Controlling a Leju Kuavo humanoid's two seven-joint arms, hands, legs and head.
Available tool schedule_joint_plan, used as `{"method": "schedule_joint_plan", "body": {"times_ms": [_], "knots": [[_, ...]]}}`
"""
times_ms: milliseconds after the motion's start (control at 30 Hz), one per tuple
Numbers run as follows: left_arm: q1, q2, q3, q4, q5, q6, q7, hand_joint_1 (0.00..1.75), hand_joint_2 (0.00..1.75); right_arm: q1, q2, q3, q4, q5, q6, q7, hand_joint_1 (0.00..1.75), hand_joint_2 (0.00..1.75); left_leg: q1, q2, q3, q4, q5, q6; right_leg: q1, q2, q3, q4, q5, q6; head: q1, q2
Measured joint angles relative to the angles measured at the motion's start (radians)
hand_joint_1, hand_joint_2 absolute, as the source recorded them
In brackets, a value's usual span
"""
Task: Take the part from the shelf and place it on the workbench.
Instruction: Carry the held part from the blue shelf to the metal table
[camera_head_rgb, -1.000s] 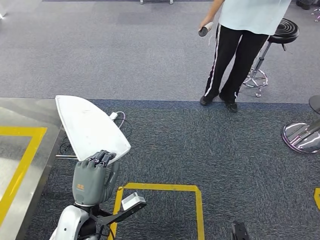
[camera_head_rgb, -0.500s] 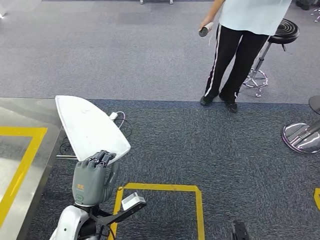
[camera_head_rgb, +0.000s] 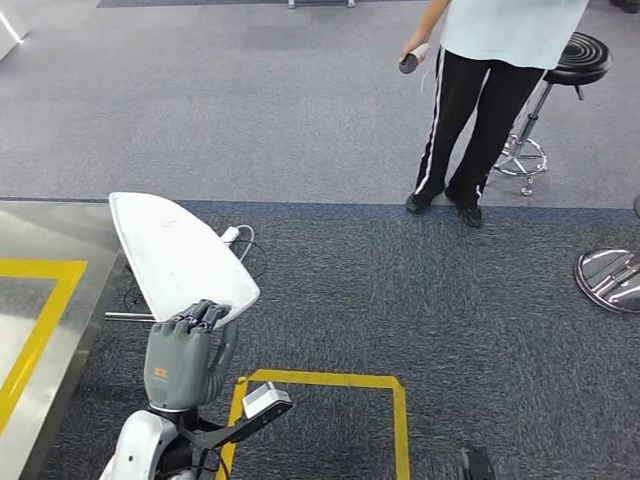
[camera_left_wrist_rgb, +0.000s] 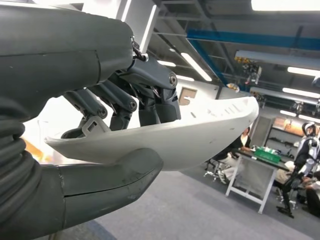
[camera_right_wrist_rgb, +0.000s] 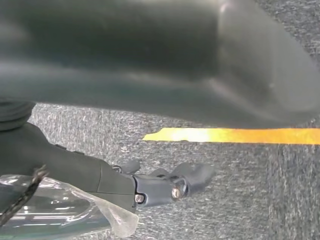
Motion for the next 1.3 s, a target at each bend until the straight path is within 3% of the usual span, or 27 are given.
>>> {"method": "schedule_joint_plan", "body": {"times_ms": [67,167,200,333,400,533,600,1100,1300], "knots": [[0.0,0.0,0.001,0.0,0.0,0.0,0.0,1.75,1.75,0.0,0.0,-0.001,0.0,0.0,0.0,0.0,0.0,0.0,0.001,0.002,-0.002,0.013,0.002,0.009,0.001,0.0,0.004,0.001,-0.002,-0.006,-0.003,0.0],[-0.001,0.0,0.001,0.0,-0.001,0.0,0.001,1.75,1.75,-0.001,0.0,-0.002,-0.001,0.002,0.0,-0.001,0.0,0.0,-0.003,0.002,-0.001,0.018,0.013,0.059,0.006,0.001,0.007,0.001,-0.005,-0.009,-0.005,0.0],[-0.001,0.0,0.001,0.0,-0.001,0.0,0.001,1.75,1.75,-0.001,0.0,-0.002,-0.001,0.003,0.0,-0.001,0.0,0.0,-0.003,0.002,-0.001,0.017,0.012,0.068,0.007,0.0,0.007,0.001,-0.006,-0.01,-0.005,0.0],[-0.001,-0.001,0.001,0.0,-0.005,0.0,0.002,1.75,1.75,-0.001,0.0,-0.002,-0.001,0.004,0.0,-0.001,0.0,0.0,-0.002,0.002,0.002,0.008,0.007,0.071,0.013,-0.002,0.006,0.001,-0.01,-0.015,-0.005,0.0],[-0.001,-0.001,0.001,0.0,-0.006,-0.001,0.002,1.75,1.75,-0.001,0.0,-0.002,-0.001,0.005,0.0,-0.001,0.0,0.0,-0.001,0.003,0.005,0.002,0.003,0.063,0.015,-0.004,0.006,0.001,-0.011,-0.017,-0.005,0.0],[-0.001,-0.003,0.001,0.0,-0.006,-0.009,0.006,1.75,1.75,-0.001,0.0,-0.005,-0.001,0.005,0.0,-0.001,0.0,0.0,0.005,0.003,0.008,-0.007,0.0,0.009,0.017,-0.008,0.005,0.002,-0.011,-0.018,-0.004,0.0],[0.0,-0.003,0.001,0.0,-0.006,-0.01,0.006,1.75,1.75,-0.001,0.0,-0.009,-0.001,0.006,0.0,-0.001,0.0,0.0,0.006,0.003,0.008,-0.008,-0.001,-0.005,0.016,-0.008,0.006,0.002,-0.011,-0.018,-0.004,0.0],[0.0,-0.004,0.003,0.0,-0.006,-0.011,0.007,1.75,1.75,-0.001,0.0,-0.016,-0.001,0.007,0.0,-0.001,0.0,0.0,-0.003,0.003,0.008,-0.005,-0.003,-0.007,0.007,-0.009,0.008,-0.001,-0.008,-0.013,-0.004,0.0],[0.0,-0.004,0.005,0.0,-0.006,-0.011,0.007,1.75,1.75,-0.001,0.0,-0.016,-0.001,0.007,0.0,-0.002,0.0,0.0,-0.006,0.003,0.007,0.004,-0.009,0.003,0.003,-0.009,0.01,-0.003,-0.007,-0.005,-0.005,0.0]]}}
